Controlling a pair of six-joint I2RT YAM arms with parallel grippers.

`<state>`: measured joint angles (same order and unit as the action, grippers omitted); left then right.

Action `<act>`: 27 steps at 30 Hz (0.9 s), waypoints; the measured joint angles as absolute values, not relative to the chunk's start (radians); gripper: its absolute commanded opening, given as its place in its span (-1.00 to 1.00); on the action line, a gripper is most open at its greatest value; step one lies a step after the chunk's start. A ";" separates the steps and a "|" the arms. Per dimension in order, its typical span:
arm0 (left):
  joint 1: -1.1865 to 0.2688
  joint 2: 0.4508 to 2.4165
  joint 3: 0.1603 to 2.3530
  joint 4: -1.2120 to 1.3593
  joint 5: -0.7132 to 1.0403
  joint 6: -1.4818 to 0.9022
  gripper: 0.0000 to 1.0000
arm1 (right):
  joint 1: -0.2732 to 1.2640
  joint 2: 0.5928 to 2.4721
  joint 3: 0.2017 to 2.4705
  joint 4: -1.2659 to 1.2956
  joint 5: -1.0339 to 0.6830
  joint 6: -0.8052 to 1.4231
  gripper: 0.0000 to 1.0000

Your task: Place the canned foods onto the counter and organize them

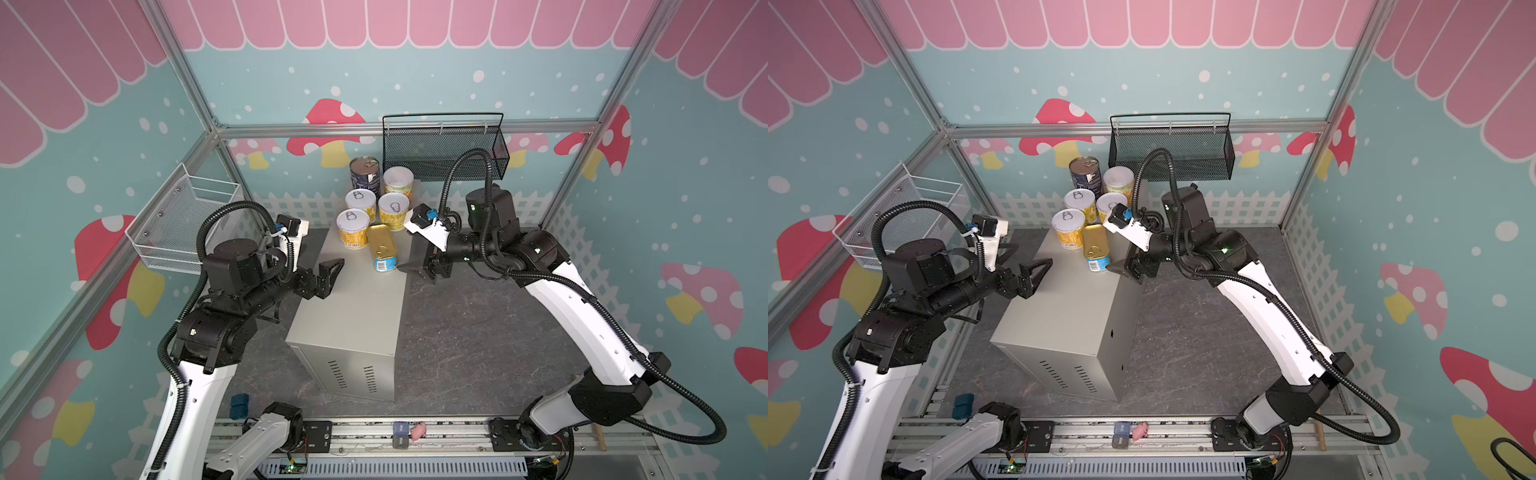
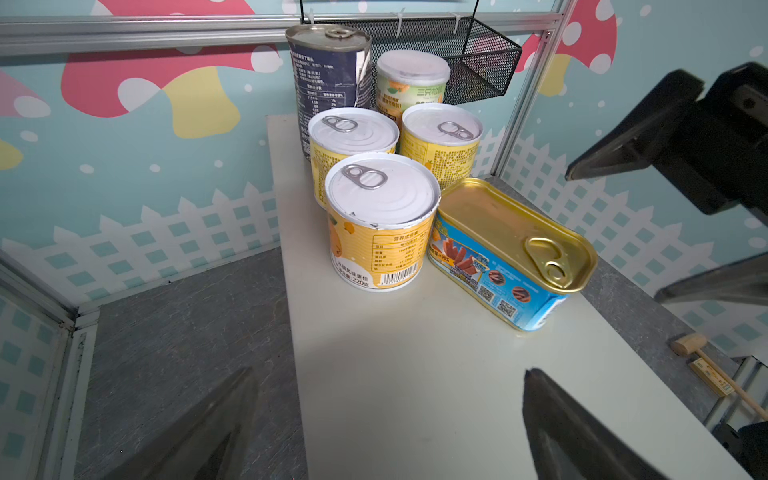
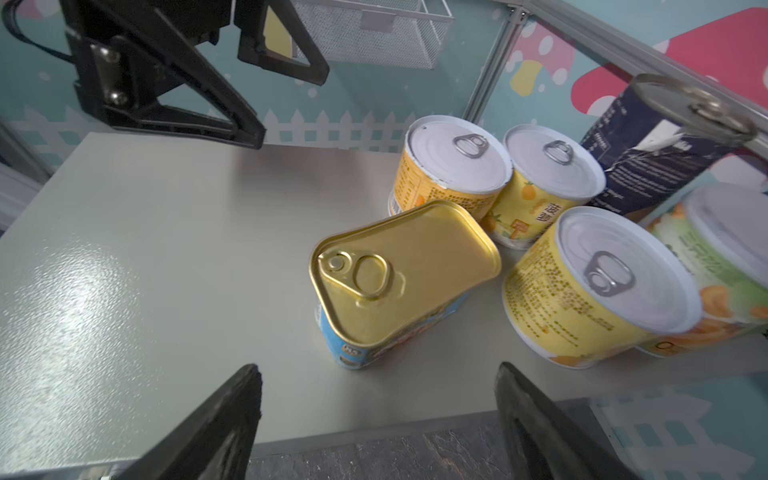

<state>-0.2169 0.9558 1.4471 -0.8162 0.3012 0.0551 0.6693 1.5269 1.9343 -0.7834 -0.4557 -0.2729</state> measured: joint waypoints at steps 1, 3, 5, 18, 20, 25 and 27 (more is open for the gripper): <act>-0.217 0.956 1.447 -0.816 0.302 0.055 0.99 | 0.672 1.527 1.940 -0.773 -0.433 -0.256 0.77; -0.217 0.956 1.447 -0.816 0.303 0.055 0.99 | 0.682 1.530 1.953 -0.742 -0.363 -0.210 0.78; -0.217 0.956 1.447 -0.816 0.304 0.055 0.99 | 0.690 1.546 1.983 -0.731 -0.305 -0.176 0.83; -0.216 0.956 1.447 -0.810 0.308 0.052 0.99 | 0.743 1.784 2.268 -0.840 -0.092 0.056 0.24; -0.216 0.956 1.447 -0.810 0.308 0.052 0.99 | 0.752 1.805 2.304 -0.874 -0.067 0.088 0.16; -0.216 0.956 1.447 -0.810 0.308 0.052 0.99 | 0.773 1.837 2.374 -0.948 -0.025 0.146 0.06; -0.216 0.956 1.447 -0.810 0.308 0.051 0.99 | 0.779 1.841 2.389 -0.976 -0.017 0.163 -0.02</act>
